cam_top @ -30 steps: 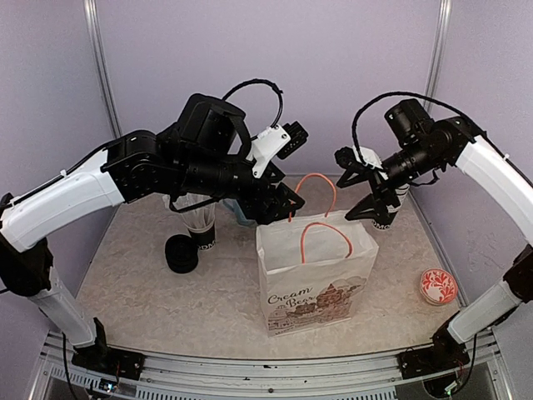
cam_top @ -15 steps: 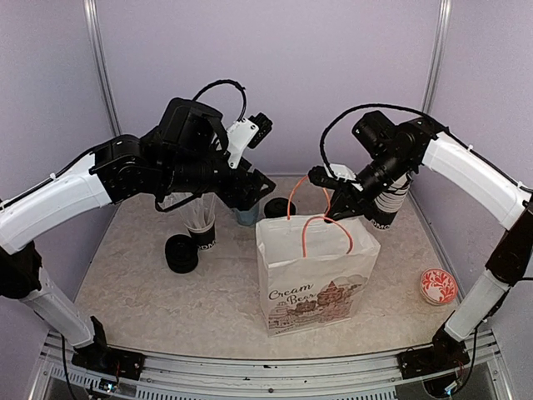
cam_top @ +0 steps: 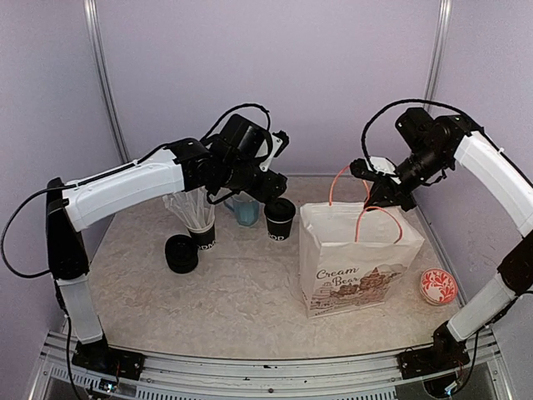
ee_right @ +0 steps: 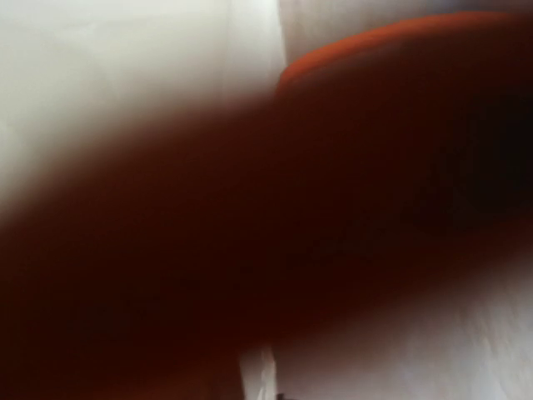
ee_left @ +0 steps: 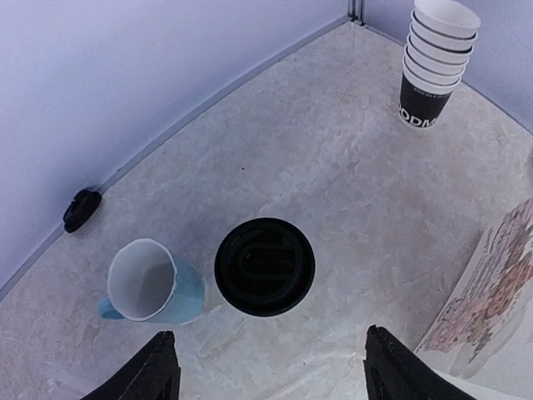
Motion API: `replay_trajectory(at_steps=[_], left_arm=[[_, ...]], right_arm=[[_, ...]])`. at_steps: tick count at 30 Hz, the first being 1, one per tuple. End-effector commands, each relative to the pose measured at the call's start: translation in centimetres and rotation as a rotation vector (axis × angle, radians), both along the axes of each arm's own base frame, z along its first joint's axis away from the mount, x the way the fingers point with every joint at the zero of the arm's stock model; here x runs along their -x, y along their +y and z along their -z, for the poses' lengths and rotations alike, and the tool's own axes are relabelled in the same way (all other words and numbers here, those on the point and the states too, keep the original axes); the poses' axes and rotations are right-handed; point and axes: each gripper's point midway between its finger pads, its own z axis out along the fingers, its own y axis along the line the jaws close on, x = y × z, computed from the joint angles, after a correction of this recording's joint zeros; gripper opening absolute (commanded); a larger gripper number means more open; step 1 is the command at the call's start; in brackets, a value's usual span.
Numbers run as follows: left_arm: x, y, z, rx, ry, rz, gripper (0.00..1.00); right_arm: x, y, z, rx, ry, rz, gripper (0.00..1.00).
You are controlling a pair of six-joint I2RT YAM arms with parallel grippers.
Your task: Pack the takeout coffee
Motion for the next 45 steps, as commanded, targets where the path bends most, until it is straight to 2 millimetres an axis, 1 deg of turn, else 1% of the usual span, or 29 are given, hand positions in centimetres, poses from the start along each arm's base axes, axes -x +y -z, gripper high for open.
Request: replay_trajectory(at_steps=[1,3,4,6,7,8,9,11,13,16,18,23,27,30,34,36,40,45], left_arm=[[-2.6,-1.6,2.5,0.008,0.040,-0.015,0.76],[-3.6,-2.0,3.4,0.024,0.059,-0.028,0.77],[-4.2,-2.2,4.3,0.031,0.078,-0.032,0.78],[-4.9,-2.5,5.1,0.061,0.124,-0.033,0.79],[-5.2,-2.5,5.6,0.072,0.148,-0.036,0.95],[-5.5,-2.6,6.4,0.072,0.173,-0.037,0.99],[-5.5,-2.8,6.7,0.076,0.186,-0.031,0.99],[-5.6,-3.2,7.6,0.072,0.200,-0.024,0.99],[-5.7,-3.3,8.0,0.074,0.207,-0.020,0.99],[-6.1,-3.2,8.7,0.057,0.207,-0.038,0.99],[-6.5,-3.1,9.7,0.038,0.205,-0.058,0.99],[-7.1,-3.3,10.5,0.029,0.202,-0.074,0.99],[-7.4,-3.4,11.5,0.016,0.218,-0.082,0.95],[-7.2,-3.7,12.3,0.016,0.239,-0.069,0.90],[-7.0,-3.9,12.7,0.016,0.257,-0.057,0.84],[-6.9,-3.9,12.9,0.010,0.262,-0.056,0.82],[-6.7,-3.7,13.2,-0.006,0.271,-0.060,0.83],[-6.8,-3.5,13.6,-0.021,0.269,-0.062,0.78]], right_arm=[[0.3,-3.1,0.6,0.055,-0.015,0.038,0.00],[0.2,-3.6,0.7,0.050,-0.009,0.052,0.00],[0.2,-3.7,0.8,0.049,-0.004,0.056,0.00],[0.3,-3.7,1.0,0.046,0.007,0.057,0.00],[0.3,-3.6,1.0,0.044,0.009,0.058,0.00],[0.2,-3.6,1.0,0.042,0.013,0.060,0.00],[0.2,-3.6,1.0,0.041,0.014,0.060,0.00],[0.2,-3.5,1.2,0.040,0.022,0.060,0.00],[0.3,-3.4,1.3,0.036,0.030,0.059,0.00],[0.2,-3.3,1.5,0.032,0.041,0.057,0.00],[0.1,-3.2,1.6,0.029,0.045,0.057,0.00],[0.1,-3.2,1.7,0.029,0.052,0.055,0.00],[0.2,-3.3,1.9,0.038,0.055,0.057,0.00],[0.3,-3.3,2.0,0.038,0.055,0.057,0.00],[0.3,-3.3,2.1,0.038,0.059,0.059,0.00],[0.3,-3.3,2.1,0.036,0.060,0.059,0.00],[0.4,-3.3,2.1,0.031,0.062,0.059,0.00],[0.5,-3.3,2.3,0.029,0.067,0.058,0.00]])
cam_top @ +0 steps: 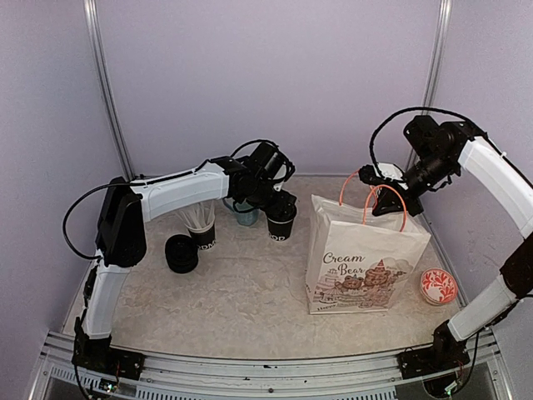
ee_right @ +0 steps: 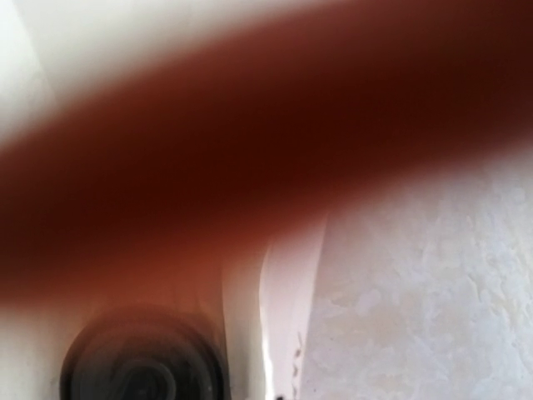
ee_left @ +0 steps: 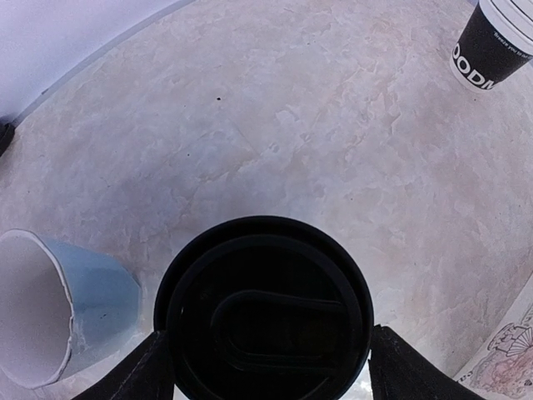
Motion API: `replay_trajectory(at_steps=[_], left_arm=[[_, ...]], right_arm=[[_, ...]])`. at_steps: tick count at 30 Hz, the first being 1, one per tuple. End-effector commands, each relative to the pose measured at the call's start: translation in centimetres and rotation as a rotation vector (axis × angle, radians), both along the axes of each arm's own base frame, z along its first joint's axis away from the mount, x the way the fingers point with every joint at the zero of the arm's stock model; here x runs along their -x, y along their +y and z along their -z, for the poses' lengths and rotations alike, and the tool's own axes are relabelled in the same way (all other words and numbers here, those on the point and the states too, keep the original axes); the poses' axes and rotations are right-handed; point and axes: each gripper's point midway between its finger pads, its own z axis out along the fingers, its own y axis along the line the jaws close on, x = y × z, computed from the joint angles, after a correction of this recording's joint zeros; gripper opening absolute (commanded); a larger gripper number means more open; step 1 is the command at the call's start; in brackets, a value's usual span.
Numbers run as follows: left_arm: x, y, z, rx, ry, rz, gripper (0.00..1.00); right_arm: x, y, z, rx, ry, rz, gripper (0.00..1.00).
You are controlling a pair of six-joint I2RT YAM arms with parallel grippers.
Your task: Pack the takeout coffee
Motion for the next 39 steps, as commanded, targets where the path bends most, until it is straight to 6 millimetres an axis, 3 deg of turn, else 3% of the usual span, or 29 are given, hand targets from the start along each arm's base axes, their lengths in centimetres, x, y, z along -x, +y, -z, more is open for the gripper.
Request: replay_trajectory(at_steps=[1,10,15,20,24,28,32,36,39], left_arm=[[-0.2,-0.2,0.1,-0.010,-0.003,0.002,0.77],[0.5,-0.5,-0.7,-0.018,-0.013,0.034,0.68],[2.6,-0.5,-3.7,-0.013,-0.034,0.069,0.67],[5.5,1.0,-5.0,-0.013,-0.012,0.102,0.66],[6.5,1.7,-5.7,-0.003,-0.002,0.110,0.63],[5.3,2.0,-6.5,-0.009,-0.059,0.065,0.75],[2.9,1.3,-8.0,0.013,-0.108,0.023,0.85],[0.1,0.7,-5.4,-0.006,-0.085,-0.010,0.90],[-0.7,0.5,-3.4,-0.008,-0.056,-0.002,0.92]], right_arm=[[0.6,-0.2,0.9,0.004,0.052,0.009,0.00],[0.8,-0.2,0.8,-0.003,0.048,0.005,0.00],[0.9,0.0,0.7,-0.016,0.048,-0.001,0.00],[0.8,0.2,0.5,-0.028,0.041,-0.004,0.00],[0.6,0.5,0.5,-0.038,0.046,-0.009,0.00],[0.6,1.0,0.1,-0.056,0.049,-0.016,0.00],[0.6,1.3,0.0,-0.060,0.050,-0.019,0.00],[0.8,1.4,-0.1,-0.058,0.055,-0.017,0.00],[0.9,1.4,-0.2,-0.059,0.056,-0.016,0.00]])
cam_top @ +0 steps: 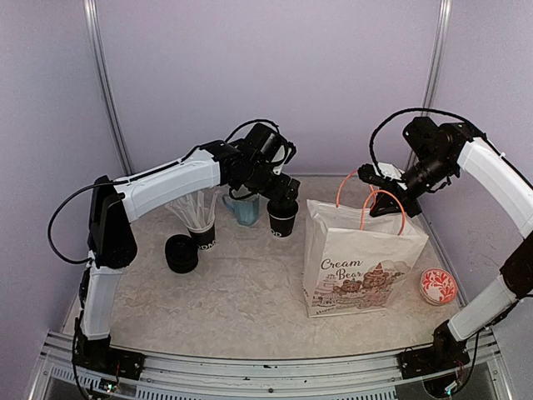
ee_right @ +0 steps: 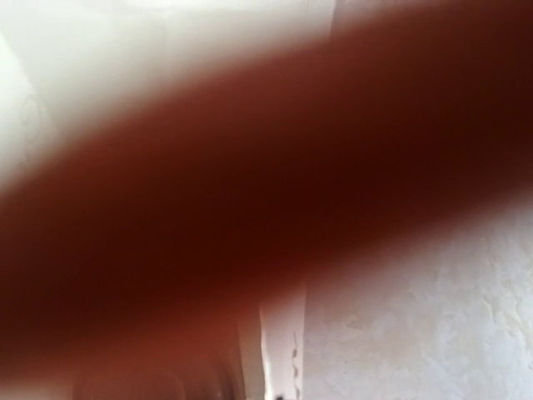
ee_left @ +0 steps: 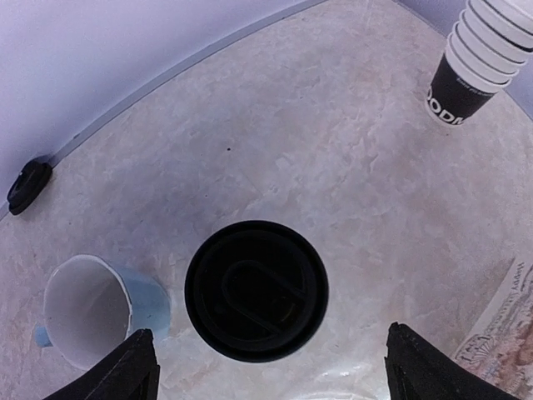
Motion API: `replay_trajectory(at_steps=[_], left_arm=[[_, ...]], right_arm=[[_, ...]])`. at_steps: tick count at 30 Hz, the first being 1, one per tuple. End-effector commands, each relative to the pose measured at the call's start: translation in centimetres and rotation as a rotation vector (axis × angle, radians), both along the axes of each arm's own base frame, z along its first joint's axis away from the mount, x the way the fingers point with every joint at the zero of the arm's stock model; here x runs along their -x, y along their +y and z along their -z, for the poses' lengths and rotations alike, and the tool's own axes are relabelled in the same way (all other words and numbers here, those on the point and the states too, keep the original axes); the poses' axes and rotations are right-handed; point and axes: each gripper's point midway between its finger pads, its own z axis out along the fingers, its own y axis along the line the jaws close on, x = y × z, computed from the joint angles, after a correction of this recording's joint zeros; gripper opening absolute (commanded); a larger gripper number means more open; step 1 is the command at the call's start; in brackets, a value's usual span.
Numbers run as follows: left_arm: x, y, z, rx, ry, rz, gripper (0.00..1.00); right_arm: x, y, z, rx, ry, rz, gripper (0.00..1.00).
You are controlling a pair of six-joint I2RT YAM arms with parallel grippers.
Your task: Pack the takeout coffee
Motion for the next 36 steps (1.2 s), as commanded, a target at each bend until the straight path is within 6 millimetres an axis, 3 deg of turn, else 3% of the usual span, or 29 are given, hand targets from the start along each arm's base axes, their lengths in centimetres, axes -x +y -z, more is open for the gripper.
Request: replay_trajectory(at_steps=[1,12,24,31,36], left_arm=[[-1.9,0.4,3.8,-0.033,0.046,-0.025,0.92],[-2.1,0.1,6.8,-0.021,0.079,-0.008,0.92],[-2.9,-0.6,7.9,-0.005,0.071,0.004,0.83],[-2.6,-0.6,8.1,-0.010,0.084,0.018,0.81],[-2.2,-0.8,8.6,-0.014,0.100,0.030,0.75]], right_arm=[[0.4,0.4,-0.2,-0.009,0.025,-0.001,0.00],[0.2,0.5,0.5,-0.008,0.043,0.003,0.00],[0.4,0.7,1.1,-0.012,0.075,0.006,0.00],[0.5,0.8,1.4,-0.013,0.078,0.003,0.00],[0.6,0.9,1.4,-0.015,0.081,0.001,0.00]])
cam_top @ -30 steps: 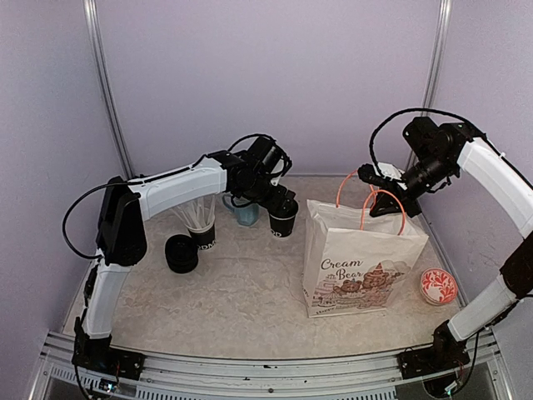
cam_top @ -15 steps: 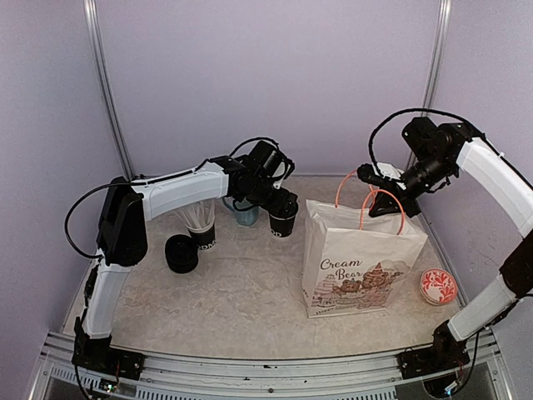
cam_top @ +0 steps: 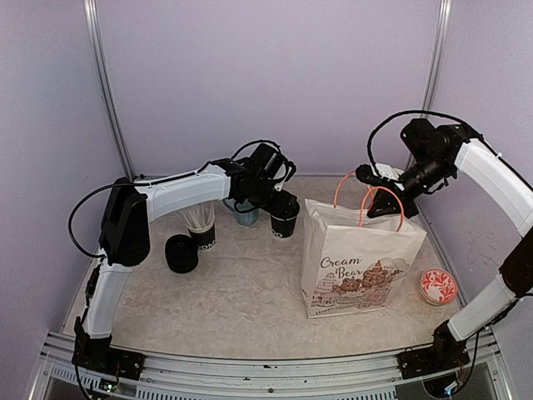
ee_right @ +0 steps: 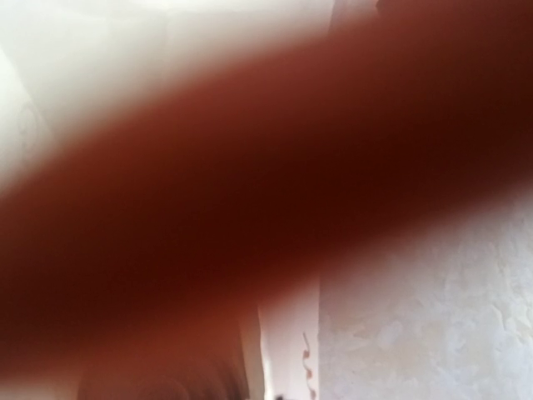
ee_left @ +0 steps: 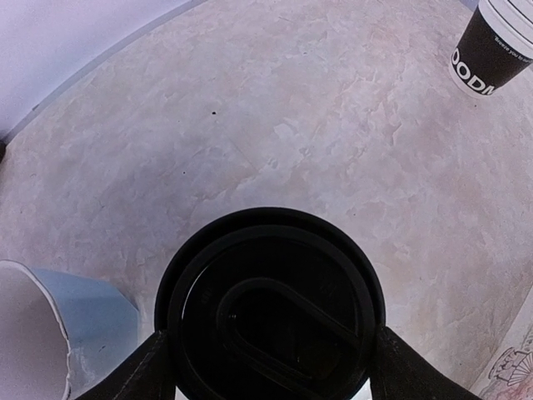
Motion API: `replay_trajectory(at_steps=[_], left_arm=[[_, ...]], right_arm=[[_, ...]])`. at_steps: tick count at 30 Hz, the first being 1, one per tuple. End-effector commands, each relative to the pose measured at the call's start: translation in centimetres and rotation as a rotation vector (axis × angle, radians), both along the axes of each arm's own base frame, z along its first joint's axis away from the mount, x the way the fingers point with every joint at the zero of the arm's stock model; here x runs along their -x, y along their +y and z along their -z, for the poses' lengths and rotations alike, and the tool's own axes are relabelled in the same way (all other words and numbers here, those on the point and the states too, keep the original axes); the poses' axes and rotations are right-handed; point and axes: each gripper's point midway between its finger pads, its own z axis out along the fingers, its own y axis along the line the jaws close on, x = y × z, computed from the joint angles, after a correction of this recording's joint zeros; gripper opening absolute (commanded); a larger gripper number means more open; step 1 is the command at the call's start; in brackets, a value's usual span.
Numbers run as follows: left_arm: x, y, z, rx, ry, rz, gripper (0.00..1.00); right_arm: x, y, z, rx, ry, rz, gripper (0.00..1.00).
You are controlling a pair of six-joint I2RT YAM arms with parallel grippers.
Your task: Pack the takeout coffee
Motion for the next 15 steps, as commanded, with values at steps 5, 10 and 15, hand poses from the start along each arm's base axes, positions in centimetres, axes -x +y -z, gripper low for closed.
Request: replay_trajectory(at_steps=[5,10,15], left_arm=[[1.2,-0.1,-0.5,-0.015,0.007,0.031,0.70],[4.7,1.0,-3.7,-0.042,-0.006,0.074,0.69],[10.4,3.1,-4.1,-0.095,0.045,0.132,0.68]], right_arm=[[1.0,0.4,0.7,-0.002,0.051,-0.012,0.00],[1.3,0.5,0.5,-0.002,0.045,-0.017,0.00],[1.5,1.2,0.0,-0.015,0.032,-0.029,0.00]])
